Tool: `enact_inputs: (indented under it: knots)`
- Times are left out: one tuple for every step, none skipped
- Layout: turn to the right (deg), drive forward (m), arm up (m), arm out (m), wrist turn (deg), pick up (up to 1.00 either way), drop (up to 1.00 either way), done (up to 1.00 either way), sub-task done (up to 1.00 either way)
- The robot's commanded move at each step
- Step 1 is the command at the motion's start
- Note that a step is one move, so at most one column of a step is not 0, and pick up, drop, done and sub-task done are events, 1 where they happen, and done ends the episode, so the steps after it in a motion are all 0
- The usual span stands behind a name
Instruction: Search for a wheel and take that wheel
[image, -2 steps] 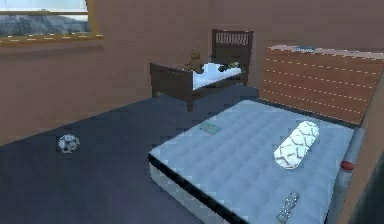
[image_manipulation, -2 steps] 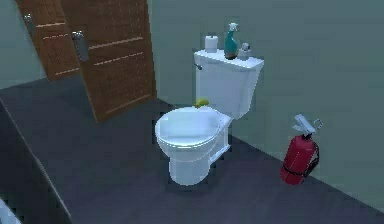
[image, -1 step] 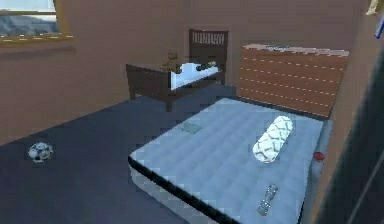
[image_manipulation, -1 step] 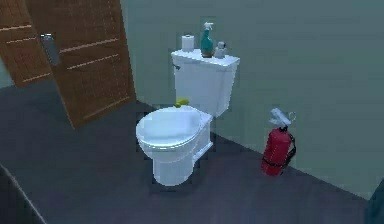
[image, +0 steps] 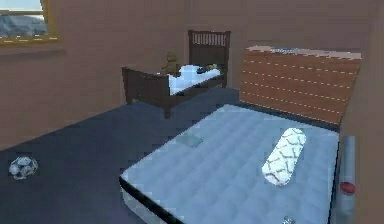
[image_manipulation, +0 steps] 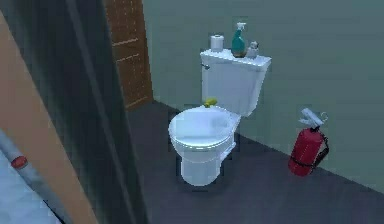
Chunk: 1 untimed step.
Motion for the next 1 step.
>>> enact_inputs:
  knots:
    - [-45.0,0.00,0.00,0.00,0.0,0.00,0.00,0.00,0.00]
